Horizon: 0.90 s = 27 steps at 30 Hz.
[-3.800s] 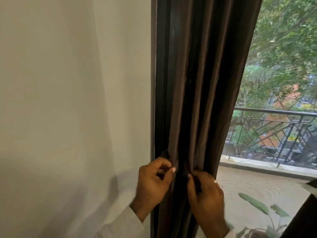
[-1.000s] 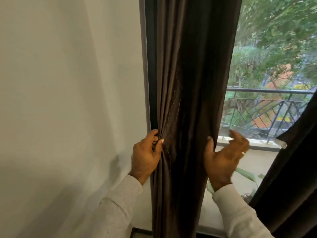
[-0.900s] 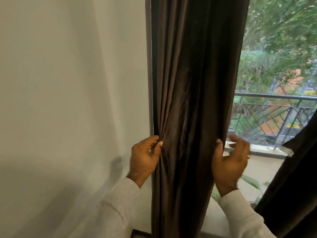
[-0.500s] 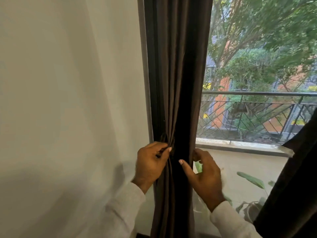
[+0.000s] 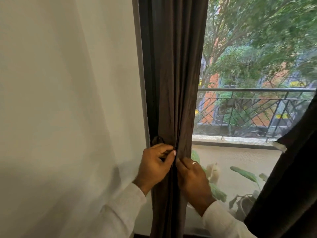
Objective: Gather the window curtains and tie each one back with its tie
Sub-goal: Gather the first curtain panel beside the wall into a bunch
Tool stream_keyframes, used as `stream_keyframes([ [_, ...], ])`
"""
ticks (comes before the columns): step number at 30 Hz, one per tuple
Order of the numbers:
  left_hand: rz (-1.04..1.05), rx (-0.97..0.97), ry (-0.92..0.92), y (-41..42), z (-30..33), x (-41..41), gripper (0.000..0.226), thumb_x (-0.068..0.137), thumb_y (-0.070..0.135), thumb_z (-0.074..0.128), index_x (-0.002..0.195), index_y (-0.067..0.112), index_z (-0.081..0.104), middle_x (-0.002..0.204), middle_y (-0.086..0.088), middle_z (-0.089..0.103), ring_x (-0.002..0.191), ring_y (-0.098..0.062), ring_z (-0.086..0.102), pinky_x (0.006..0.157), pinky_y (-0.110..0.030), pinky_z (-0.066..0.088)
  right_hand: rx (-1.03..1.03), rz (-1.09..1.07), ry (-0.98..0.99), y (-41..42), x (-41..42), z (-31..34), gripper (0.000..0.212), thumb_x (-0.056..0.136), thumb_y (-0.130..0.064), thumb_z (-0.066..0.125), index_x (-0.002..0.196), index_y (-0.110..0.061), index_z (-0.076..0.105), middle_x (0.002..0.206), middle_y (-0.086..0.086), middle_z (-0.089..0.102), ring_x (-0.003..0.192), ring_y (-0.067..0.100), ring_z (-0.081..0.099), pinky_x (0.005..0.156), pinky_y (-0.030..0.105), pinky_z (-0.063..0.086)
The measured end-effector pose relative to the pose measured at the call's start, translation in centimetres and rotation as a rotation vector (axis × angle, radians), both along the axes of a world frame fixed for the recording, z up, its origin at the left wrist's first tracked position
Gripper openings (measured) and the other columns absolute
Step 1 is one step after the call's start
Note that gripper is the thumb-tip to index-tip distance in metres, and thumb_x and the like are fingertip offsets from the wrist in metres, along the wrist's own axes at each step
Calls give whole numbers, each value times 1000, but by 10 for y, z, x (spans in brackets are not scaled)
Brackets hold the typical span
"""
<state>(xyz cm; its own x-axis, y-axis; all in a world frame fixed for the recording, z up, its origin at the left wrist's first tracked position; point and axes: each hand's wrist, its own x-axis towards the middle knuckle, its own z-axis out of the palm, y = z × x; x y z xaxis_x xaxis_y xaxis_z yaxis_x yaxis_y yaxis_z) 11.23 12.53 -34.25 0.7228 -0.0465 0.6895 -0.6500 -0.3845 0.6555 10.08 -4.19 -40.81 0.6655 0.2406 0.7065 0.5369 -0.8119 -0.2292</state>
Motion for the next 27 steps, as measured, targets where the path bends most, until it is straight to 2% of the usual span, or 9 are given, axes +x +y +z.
stream_keyframes([
  [4, -33, 21, 24, -2, 0, 4, 13, 98, 33, 78, 108, 25, 80, 112, 14, 74, 106, -8, 74, 95, -23, 60, -25, 97, 46, -10, 8, 8, 47, 96, -16, 59, 142, -15, 66, 116, 5, 66, 95, 30, 62, 81, 36, 51],
  [9, -67, -57, 129, -6, 8, 3, 28, 94, 18, 84, 97, 40, 67, 88, 24, 76, 85, -1, 75, 80, -16, 59, -5, 167, 119, -24, 18, 6, 59, 90, -8, 70, 148, -18, 62, 127, 1, 66, 106, 29, 65, 88, 37, 57],
  [13, -68, -105, 143, -5, 8, 8, 26, 95, 13, 83, 87, 35, 72, 77, 15, 75, 72, -3, 73, 76, -20, 59, 31, 125, 144, -27, 23, -4, 50, 97, -22, 60, 147, -23, 62, 120, 0, 65, 98, 29, 66, 83, 39, 60],
  [17, -75, -62, 111, -11, 10, 6, 39, 99, 7, 77, 78, 38, 66, 67, 24, 67, 64, 7, 64, 70, -11, 52, 43, 68, 73, -20, 19, -4, 55, 91, -12, 73, 145, -18, 64, 118, 3, 67, 93, 27, 65, 79, 34, 60],
  [20, -45, -29, 110, -16, 7, 6, 25, 96, 24, 83, 76, 26, 68, 67, 15, 68, 61, -3, 65, 62, -23, 56, -48, 113, 10, -17, 23, -5, 59, 89, -6, 75, 146, -13, 63, 121, 5, 67, 93, 28, 65, 79, 35, 56],
  [22, 18, -10, 90, -14, 4, 12, 28, 98, 29, 81, 76, 25, 64, 66, 8, 67, 59, -9, 66, 60, -34, 60, -89, 200, 27, -26, 28, -3, 61, 89, -7, 74, 147, -20, 63, 134, 0, 63, 107, 25, 63, 91, 31, 53],
  [23, 43, -8, 74, -12, 4, 14, 33, 100, 28, 78, 72, 26, 60, 64, 7, 65, 57, -9, 64, 58, -33, 59, -83, 206, 45, -32, 30, 0, 62, 89, -10, 74, 148, -25, 62, 139, -2, 60, 115, 23, 60, 97, 30, 50],
  [25, 75, 2, 40, -7, 6, 16, 47, 103, 24, 74, 64, 33, 49, 57, 12, 55, 51, -6, 53, 54, -24, 48, 82, 120, 82, -44, 32, 9, 57, 93, -15, 71, 146, -31, 61, 140, -2, 55, 121, 23, 57, 101, 34, 51],
  [27, 71, 21, 26, -2, 8, 14, 51, 103, 22, 73, 64, 40, 45, 56, 18, 50, 50, -3, 49, 57, -15, 41, 412, 34, 122, -48, 37, 20, 41, 101, -22, 68, 139, -30, 57, 134, -5, 56, 117, 18, 59, 93, 37, 54],
])
